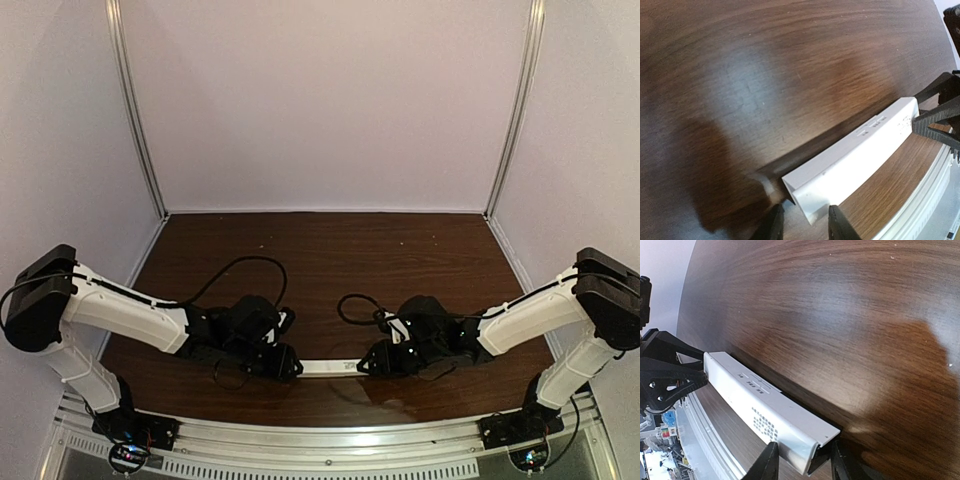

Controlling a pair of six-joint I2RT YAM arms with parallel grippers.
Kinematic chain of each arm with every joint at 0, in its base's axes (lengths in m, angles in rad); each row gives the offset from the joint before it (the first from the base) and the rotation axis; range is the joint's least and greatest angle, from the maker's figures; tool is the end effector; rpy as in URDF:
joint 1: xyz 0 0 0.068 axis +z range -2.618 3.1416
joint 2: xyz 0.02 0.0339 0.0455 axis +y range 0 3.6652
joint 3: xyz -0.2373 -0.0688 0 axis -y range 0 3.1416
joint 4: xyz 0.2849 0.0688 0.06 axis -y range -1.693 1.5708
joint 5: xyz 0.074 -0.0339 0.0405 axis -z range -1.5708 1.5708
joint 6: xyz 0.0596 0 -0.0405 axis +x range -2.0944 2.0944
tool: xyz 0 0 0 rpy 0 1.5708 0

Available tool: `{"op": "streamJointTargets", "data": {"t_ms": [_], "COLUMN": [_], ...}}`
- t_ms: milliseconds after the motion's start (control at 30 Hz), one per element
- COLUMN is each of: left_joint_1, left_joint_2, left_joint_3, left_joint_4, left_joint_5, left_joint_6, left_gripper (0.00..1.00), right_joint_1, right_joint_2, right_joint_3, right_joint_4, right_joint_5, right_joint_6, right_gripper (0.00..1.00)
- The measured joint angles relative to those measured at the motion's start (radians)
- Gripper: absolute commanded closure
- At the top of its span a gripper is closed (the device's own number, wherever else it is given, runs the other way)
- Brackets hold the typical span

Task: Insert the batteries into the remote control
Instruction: Load the battery cover onto the remote control.

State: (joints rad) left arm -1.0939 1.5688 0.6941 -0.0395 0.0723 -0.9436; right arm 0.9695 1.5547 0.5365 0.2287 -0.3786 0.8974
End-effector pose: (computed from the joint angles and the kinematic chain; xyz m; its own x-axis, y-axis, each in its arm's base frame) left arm 0.1475 -0.2949 0.0650 -0.9472 0.0740 -0.3119 0.2375 0.8155 -0.5278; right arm 0.1560 0.2664 0.0479 -0.9645 -0.1220 -0.2340 -0.2557 0.6516 0.7141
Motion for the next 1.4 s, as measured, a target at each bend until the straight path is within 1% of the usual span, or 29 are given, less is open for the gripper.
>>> {"op": "streamJointTargets", "data": {"t_ms": [333,500,733,967,1133,1200,1300,1400], "left_joint_1": [0.0,0.007,0.012,0.007,0.003,0.004,0.003,0.004], "left_joint_2": [0.012,0.018,0.042,0.05,0.041,0.034,0.021,0.008], "left_joint_3": [0.002,0.01,0.03,0.061,0.07,0.07,0.07,0.07], "left_joint_4": [0.017,0.015,0.012,-0.049,-0.088,-0.103,-0.121,-0.131], "left_joint_5": [0.019,0.023,0.021,-0.023,-0.061,-0.076,-0.095,-0.104], "left_joint_6": [0.001,-0.009,-0.01,-0.003,0.007,0.011,0.018,0.024], "left_gripper": [0.9,0.92,0.73,0.71,0.61,0.6,0.6,0.64], "right_joint_1": [0.0,-0.001,-0.005,-0.005,-0.002,-0.001,0.0,0.0], "right_joint_2": [0.002,0.0,-0.004,0.003,0.008,0.011,0.015,0.017], "right_joint_3": [0.0,0.0,0.0,0.0,0.0,0.0,0.0,0.0], "right_joint_4": [0.001,-0.002,-0.005,0.011,0.021,0.025,0.029,0.03], "right_joint_5": [-0.01,-0.013,-0.011,-0.012,-0.013,-0.013,-0.015,-0.016], "right_joint_6": [0.0,0.006,0.009,0.008,0.008,0.01,0.011,0.012], "right_gripper": [0.66,0.69,0.71,0.71,0.69,0.68,0.67,0.67]}}
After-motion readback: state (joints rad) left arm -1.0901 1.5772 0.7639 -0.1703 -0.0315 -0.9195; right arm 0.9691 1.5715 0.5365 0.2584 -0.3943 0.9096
